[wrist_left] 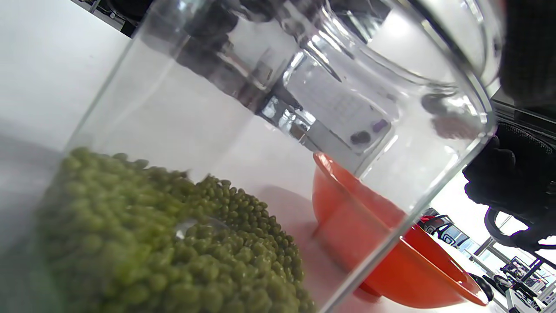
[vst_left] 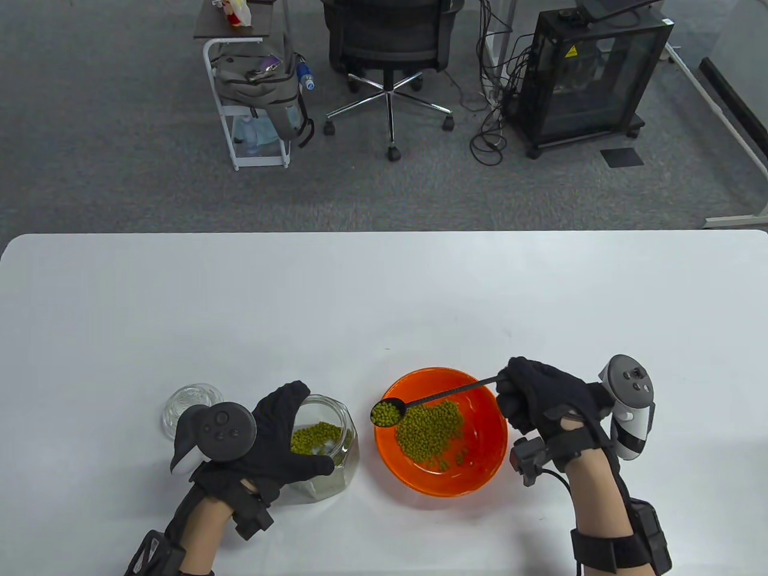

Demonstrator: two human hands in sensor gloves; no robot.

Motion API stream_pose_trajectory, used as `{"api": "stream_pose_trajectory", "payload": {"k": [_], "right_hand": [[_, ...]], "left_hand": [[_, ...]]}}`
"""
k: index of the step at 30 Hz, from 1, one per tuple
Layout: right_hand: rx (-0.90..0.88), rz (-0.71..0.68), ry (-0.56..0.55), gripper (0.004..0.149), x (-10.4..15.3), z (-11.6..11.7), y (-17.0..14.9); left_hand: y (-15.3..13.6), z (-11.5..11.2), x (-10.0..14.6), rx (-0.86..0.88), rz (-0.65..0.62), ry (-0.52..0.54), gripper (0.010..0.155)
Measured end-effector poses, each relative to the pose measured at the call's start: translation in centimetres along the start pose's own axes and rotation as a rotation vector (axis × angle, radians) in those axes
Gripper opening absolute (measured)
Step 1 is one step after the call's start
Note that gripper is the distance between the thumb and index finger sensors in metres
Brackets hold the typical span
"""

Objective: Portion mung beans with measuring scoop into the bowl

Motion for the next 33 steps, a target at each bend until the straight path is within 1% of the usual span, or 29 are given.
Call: {"api": "stream_pose_trajectory", "payload": {"k": [7, 11, 19, 28, 33], "right_hand": [[-0.049, 0.012, -0.024, 0.045, -0.1, -2.5, -1.9], [-0.048, 0.022, -0.037, 0.044, 0.0, -3.4, -2.6], [-0.008, 0.006, -0.055, 0.045, 0.1, -3.9, -2.7], [0.051, -0.015, -0.093, 0.044, 0.5, -5.1, -2.7], [0.127, -0.023, -0.093, 0.044, 0.7, -5.3, -2.5]], "left_hand": [[0.0, 0.0, 0.0, 0.000, 0.000, 0.000, 0.125], [0.0, 0.0, 0.0, 0.000, 0.001, 0.000, 0.125], [0.0, 0.0, 0.0, -0.001, 0.000, 0.000, 0.125], [0.0, 0.0, 0.0, -0.007, 0.001, -0.001, 0.124], [0.0, 0.0, 0.0, -0.008, 0.001, -0.002, 0.124]]}}
Point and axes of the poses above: the tracker on the back of each hand, its own y axis roughly to the thumb side, its own x axis roughly from the fingertips to the wrist, z = x × y, the point moved 3 cm from there along -x, roughly from the wrist to the fingertips, and after that the axes turned 5 degrees about -x, right-handed, at the moved point
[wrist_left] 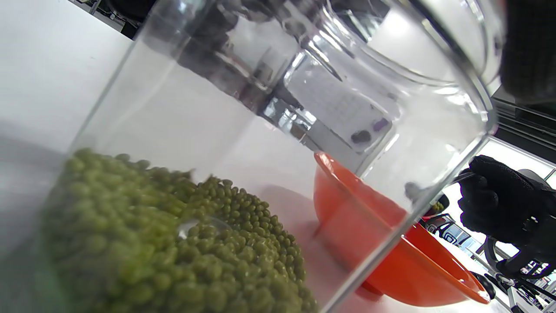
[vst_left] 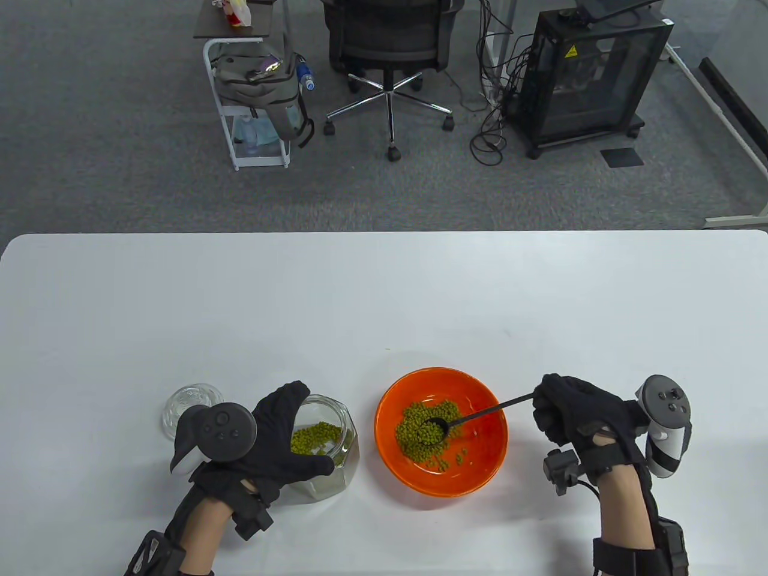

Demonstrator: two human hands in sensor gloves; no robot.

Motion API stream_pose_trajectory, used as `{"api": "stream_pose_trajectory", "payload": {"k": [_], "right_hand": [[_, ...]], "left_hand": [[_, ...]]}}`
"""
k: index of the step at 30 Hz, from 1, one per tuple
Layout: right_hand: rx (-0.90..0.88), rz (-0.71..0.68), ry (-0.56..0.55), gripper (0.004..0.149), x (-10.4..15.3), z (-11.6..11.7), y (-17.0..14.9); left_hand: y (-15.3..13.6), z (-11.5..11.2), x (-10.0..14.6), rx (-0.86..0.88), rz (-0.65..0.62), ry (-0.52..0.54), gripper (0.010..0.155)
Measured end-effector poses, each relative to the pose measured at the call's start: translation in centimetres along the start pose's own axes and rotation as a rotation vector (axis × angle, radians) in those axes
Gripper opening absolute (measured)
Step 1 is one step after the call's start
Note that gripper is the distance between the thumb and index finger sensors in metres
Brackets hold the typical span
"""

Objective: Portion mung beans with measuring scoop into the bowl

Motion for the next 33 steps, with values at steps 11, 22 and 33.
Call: {"api": "stream_pose_trajectory", "payload": {"k": [11, 22, 33], "right_hand": [[0.223, -0.108, -0.018, 0.044, 1.0, 1.9, 1.9], [0.445, -0.386, 0.070, 0.044, 2.9, 5.0, 5.3], [0.656, -0.699, 0.218, 0.044, 6.2, 8.6, 7.9]], "left_hand": [[0.0, 0.0, 0.0, -0.007, 0.000, -0.001, 0.124], [0.0, 0.0, 0.0, -0.006, 0.001, 0.001, 0.124], [0.1, 0.0, 0.1, -0.006, 0.000, 0.001, 0.124]]}}
Point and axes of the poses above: the tracker on the back of each hand, its own y axis roughly to the thumb side, its own x axis roughly from the fingertips to the wrist, z = x × y, the point moved 3 cm from there along -x, roughly from the wrist to the fingertips, and after that the axes turned 5 degrees about -x, right-handed, at the moved point
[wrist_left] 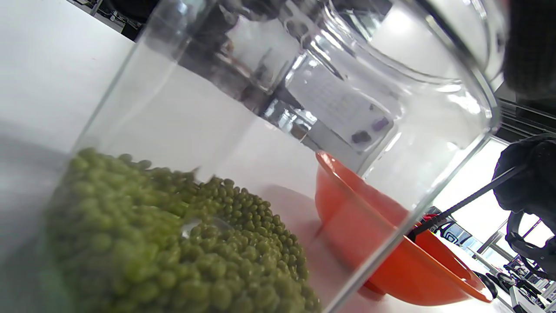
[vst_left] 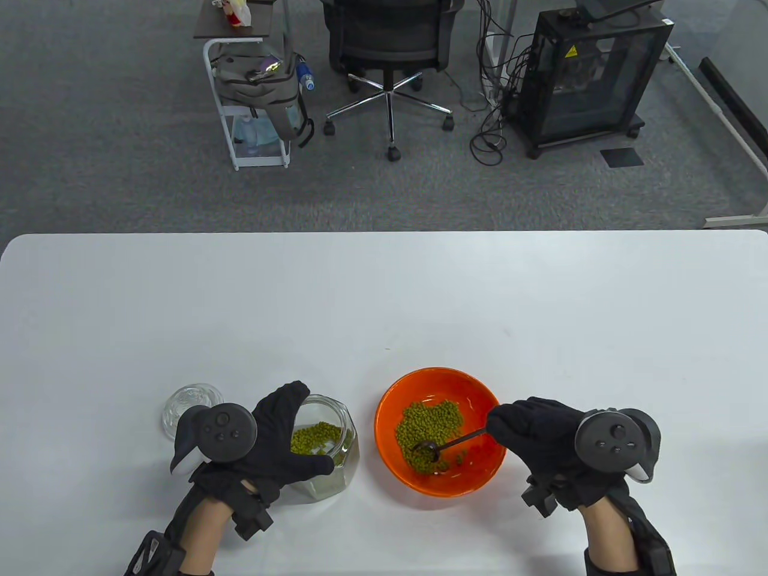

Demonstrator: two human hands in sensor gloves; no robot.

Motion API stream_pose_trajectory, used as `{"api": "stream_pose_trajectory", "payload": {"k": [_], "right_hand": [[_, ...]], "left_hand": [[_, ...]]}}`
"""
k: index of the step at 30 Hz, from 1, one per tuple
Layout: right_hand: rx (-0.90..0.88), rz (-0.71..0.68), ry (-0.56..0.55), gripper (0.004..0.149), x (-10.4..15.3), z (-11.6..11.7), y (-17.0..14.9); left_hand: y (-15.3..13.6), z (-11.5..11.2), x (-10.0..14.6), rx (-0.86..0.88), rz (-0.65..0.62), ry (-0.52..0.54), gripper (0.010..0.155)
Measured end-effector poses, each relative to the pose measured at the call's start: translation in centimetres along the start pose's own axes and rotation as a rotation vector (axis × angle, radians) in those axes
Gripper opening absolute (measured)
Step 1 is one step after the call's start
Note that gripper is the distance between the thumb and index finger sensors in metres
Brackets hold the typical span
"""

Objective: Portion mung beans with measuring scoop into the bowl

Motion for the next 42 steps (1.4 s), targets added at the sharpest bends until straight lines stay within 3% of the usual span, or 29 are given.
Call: {"api": "stream_pose_trajectory", "payload": {"k": [8, 18, 22, 39, 42], "right_hand": [[0.165, -0.078, -0.043, 0.044, 0.6, -0.5, 2.0], [0.134, -0.123, -0.206, 0.044, 1.2, -2.1, 1.8], [0.076, -0.023, -0.192, 0.044, 1.0, -2.2, 0.0], [-0.227, 0.314, -0.410, 0.044, 1.8, -3.2, -5.5], [-0.193, 0.353, -0.438, 0.043, 1.9, -3.3, -5.4]], "left_hand": [[0.0, 0.0, 0.0, 0.002, 0.000, 0.002, 0.124], [0.0, 0.0, 0.0, 0.003, -0.002, 0.002, 0.124], [0.0, 0.0, 0.0, 0.004, -0.001, 0.002, 0.124], [0.0, 0.0, 0.0, 0.001, -0.001, 0.000, 0.124], [0.0, 0.0, 0.0, 0.003, -0.001, 0.001, 0.124]]}}
Point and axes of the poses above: the tracker on the back of each hand, its own y axis roughly to the thumb side, its own x axis roughly from the fingertips to the wrist, z = x × y, the point moved 3 cm from there along -x, roughly from the wrist to the fingertips, and after that the axes turned 5 degrees about -x, right-handed, at the moved point
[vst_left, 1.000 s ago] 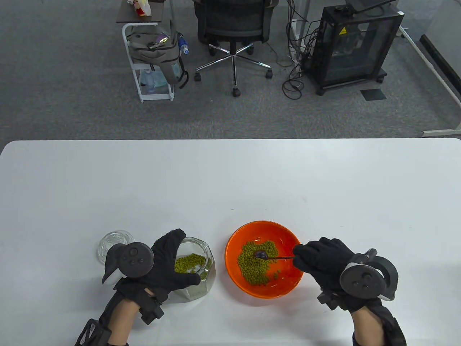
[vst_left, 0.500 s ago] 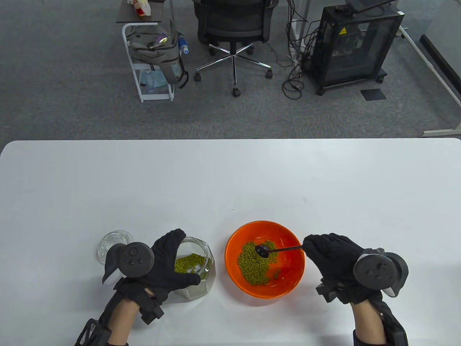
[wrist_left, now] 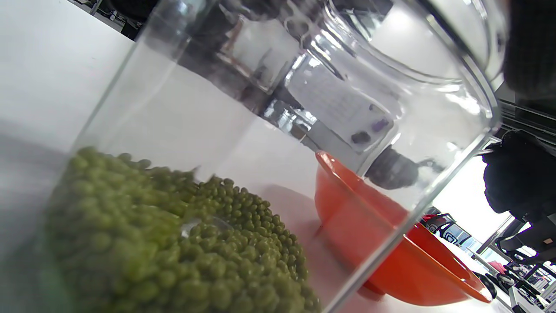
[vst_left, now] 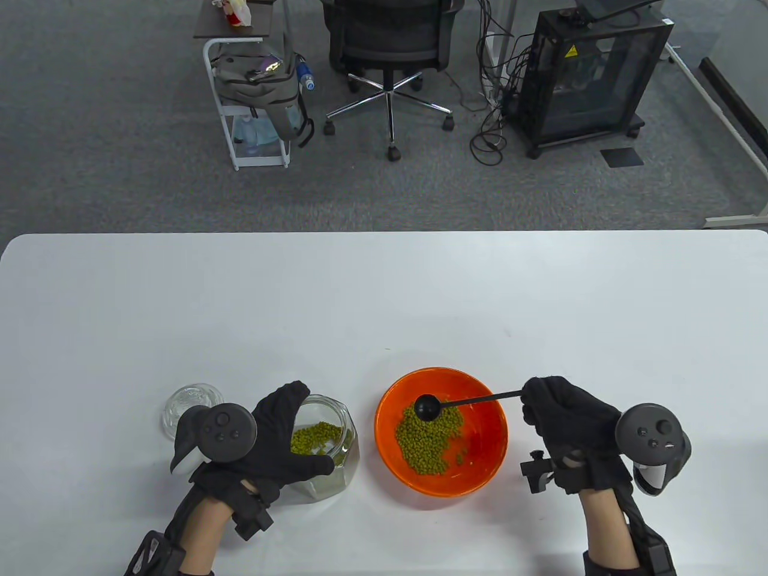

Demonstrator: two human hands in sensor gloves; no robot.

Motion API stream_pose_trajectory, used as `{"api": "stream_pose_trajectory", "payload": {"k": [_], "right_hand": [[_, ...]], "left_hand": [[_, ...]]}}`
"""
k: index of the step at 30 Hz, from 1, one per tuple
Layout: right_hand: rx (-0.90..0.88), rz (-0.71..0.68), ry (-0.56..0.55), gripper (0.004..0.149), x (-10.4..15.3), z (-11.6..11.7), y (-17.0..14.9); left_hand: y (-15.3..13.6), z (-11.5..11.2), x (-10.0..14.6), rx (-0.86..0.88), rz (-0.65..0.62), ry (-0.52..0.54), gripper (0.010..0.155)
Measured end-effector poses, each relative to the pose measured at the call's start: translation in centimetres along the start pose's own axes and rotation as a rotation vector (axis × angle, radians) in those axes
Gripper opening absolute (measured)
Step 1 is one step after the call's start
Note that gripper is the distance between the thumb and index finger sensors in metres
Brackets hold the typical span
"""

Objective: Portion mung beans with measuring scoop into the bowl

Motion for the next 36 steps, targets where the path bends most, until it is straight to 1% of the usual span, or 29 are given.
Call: {"api": "stream_pose_trajectory", "payload": {"k": [2, 7, 9, 11, 16, 22, 25, 32, 36], "right_hand": [[-0.018, 0.027, -0.024, 0.044, 0.1, -0.1, -0.1], [-0.206, 0.143, -0.014, 0.044, 0.0, 0.2, -1.1], [-0.257, 0.140, 0.004, 0.044, 0.0, 0.4, -1.0], [-0.281, 0.137, -0.017, 0.044, 0.1, 0.5, -0.5], [-0.358, 0.163, 0.079, 0.044, -0.1, 2.6, 1.5], [-0.299, 0.092, 0.141, 0.044, -0.9, 5.6, 5.5], [-0.261, 0.032, 0.155, 0.044, -1.3, 7.1, 7.4], [-0.078, -0.089, 0.190, 0.044, -1.8, 10.5, 11.7], [0.037, -0.152, 0.235, 0.044, -2.0, 12.5, 13.9]], "left_hand": [[0.0, 0.0, 0.0, 0.001, 0.000, -0.001, 0.124], [0.0, 0.0, 0.0, 0.003, 0.001, -0.001, 0.124], [0.0, 0.0, 0.0, 0.002, 0.002, -0.003, 0.124], [0.0, 0.0, 0.0, -0.004, 0.002, -0.005, 0.124], [0.0, 0.0, 0.0, -0.001, 0.002, -0.004, 0.124], [0.0, 0.0, 0.0, 0.002, 0.001, -0.002, 0.124], [0.0, 0.0, 0.0, 0.004, 0.002, -0.003, 0.124], [0.0, 0.0, 0.0, 0.007, 0.002, -0.004, 0.124], [0.0, 0.0, 0.0, 0.007, 0.002, -0.005, 0.124]]}}
Point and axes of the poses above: the tracker on the back of each hand, its own y axis roughly to the thumb side, its own x axis roughly from the fingertips to the wrist, z = x × y, the point moved 3 cm from there along -x, roughly from the wrist to the fingertips, and after that the axes turned 5 degrees about -x, right-handed, at the moved point
